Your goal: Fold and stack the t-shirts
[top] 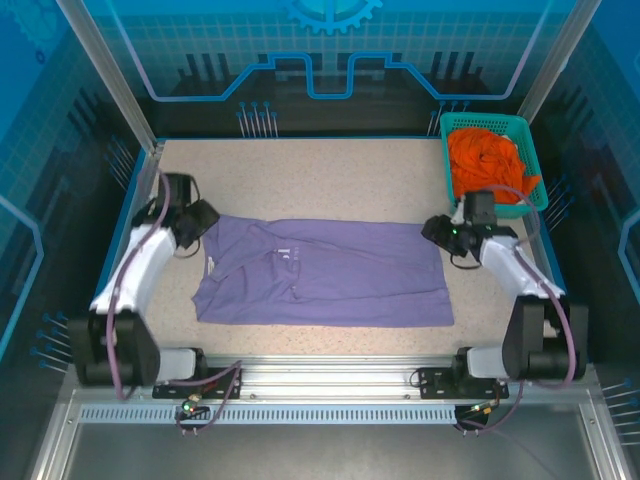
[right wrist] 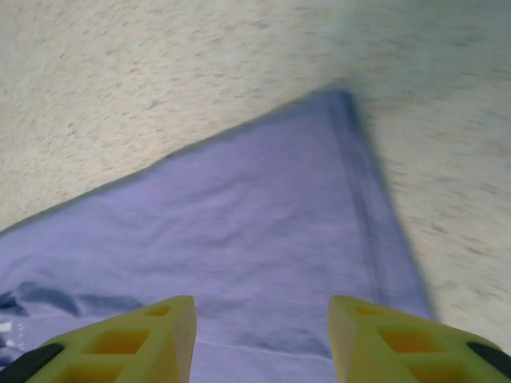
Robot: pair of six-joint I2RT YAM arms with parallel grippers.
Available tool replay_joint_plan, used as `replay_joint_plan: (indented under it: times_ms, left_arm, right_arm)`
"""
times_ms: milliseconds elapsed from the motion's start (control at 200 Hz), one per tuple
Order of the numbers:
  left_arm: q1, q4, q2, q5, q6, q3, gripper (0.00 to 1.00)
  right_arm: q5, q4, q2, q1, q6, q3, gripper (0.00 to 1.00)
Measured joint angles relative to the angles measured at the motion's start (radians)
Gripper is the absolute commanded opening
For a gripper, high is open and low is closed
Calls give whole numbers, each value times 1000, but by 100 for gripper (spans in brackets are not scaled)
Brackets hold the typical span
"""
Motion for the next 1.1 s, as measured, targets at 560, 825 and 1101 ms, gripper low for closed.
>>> replay_joint_plan:
  times_ms: [560,825,1101]
  left_arm:
    - [-24,-148,651,71,192,478,60]
    - [-7,-142,696,71,208,497,48]
    - [16,-126,723,71,205,497,8]
  right_arm:
    - [111,-222,543,130,-92,424,38]
    - [131,-246,561,130,-95,449,38]
    - [144,-273,601,116,-90,488,37]
